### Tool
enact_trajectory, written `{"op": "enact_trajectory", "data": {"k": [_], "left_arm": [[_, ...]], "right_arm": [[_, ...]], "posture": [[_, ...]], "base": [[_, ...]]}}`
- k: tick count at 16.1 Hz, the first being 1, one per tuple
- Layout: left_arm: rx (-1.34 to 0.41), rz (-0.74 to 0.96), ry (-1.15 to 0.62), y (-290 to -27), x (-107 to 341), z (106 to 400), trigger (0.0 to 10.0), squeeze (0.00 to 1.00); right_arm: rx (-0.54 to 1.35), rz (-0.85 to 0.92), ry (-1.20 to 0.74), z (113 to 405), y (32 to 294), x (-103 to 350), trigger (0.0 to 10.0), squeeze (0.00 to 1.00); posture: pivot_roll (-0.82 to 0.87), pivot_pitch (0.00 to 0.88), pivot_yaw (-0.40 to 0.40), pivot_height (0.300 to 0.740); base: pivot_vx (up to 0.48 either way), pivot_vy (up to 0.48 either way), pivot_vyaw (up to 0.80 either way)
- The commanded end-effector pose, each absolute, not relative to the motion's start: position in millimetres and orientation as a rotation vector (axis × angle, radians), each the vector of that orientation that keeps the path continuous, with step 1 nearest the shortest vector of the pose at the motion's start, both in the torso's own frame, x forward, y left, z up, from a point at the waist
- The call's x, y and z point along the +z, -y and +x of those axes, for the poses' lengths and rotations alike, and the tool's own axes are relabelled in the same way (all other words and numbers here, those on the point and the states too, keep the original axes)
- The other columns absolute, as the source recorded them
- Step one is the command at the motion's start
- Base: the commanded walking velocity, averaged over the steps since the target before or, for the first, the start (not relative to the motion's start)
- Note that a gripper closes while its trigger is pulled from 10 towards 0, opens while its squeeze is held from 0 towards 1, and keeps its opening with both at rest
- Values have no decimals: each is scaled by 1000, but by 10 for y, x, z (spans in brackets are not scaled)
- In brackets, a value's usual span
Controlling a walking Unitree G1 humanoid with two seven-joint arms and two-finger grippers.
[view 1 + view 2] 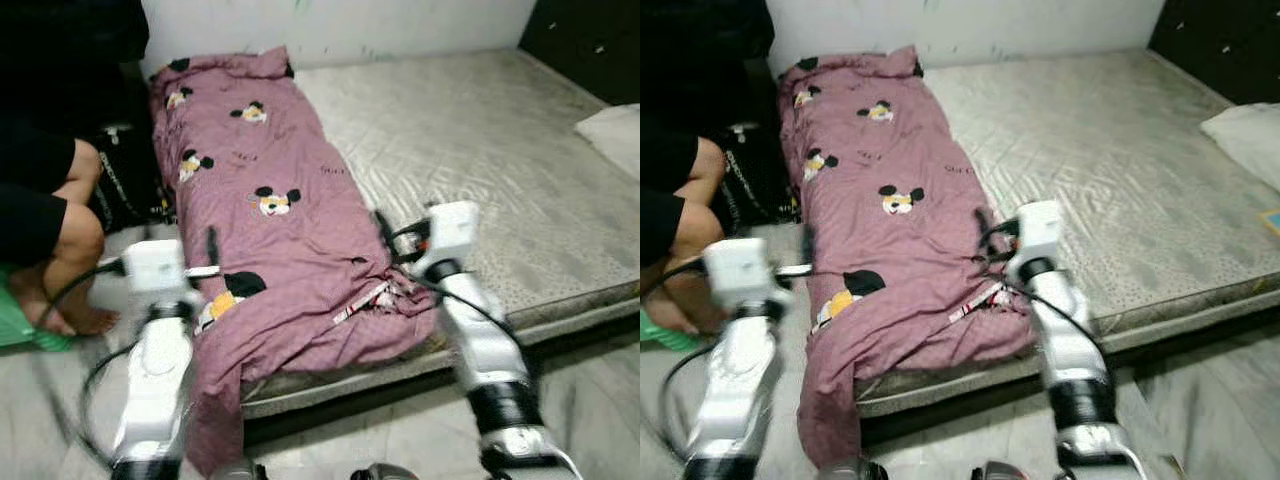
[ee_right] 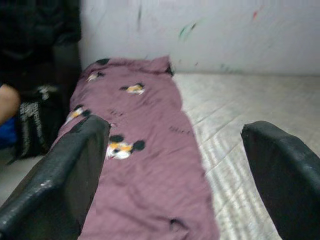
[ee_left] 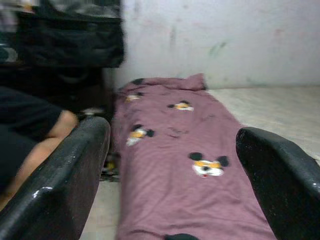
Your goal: Clean up the room
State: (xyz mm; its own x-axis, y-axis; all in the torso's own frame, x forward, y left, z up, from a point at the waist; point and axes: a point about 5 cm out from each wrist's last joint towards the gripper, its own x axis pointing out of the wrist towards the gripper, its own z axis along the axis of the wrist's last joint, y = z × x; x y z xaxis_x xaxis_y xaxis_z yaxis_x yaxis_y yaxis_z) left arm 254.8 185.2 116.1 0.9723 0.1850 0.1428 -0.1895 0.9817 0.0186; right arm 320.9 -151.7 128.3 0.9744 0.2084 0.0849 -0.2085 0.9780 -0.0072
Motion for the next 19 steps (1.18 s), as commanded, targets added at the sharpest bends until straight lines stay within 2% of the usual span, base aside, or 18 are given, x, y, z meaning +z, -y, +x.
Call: {"op": "enact_trajectory", "data": {"k": [1, 5, 7, 10, 14, 19], "left_arm": [[224, 39, 154, -1933, 1210, 2479, 10000, 0], [239, 102, 61, -2055, 980, 2179, 10000, 0], [244, 83, 60, -2062, 1006, 2200, 10000, 0], [201, 80, 86, -1971, 1068, 2286, 10000, 0], [197, 66, 93, -1969, 1086, 2312, 10000, 0], [186, 57, 102, -1949, 1097, 2331, 10000, 0]], "right_arm": [[196, 11, 92, 3174, 1589, 1328, 10000, 0], [206, 0, 26, 2968, 1684, 1157, 10000, 0], [206, 4, -1, 2930, 1661, 1124, 10000, 0], [211, 7, 5, 2966, 1628, 1165, 10000, 0], [220, -25, -1, 2958, 1628, 1156, 10000, 0], [235, -29, -9, 2968, 1592, 1149, 10000, 0]], "posture": [[-25, 0, -17, 740], [-18, 0, -20, 740], [-19, 0, -20, 740], [-25, 0, -14, 740], [-26, 0, -12, 740], [-25, 0, -15, 740]], "base": [[0, 0, 0], [0, 0, 0], [0, 0, 0], [0, 0, -746], [0, 0, 0], [312, 0, 0]]}}
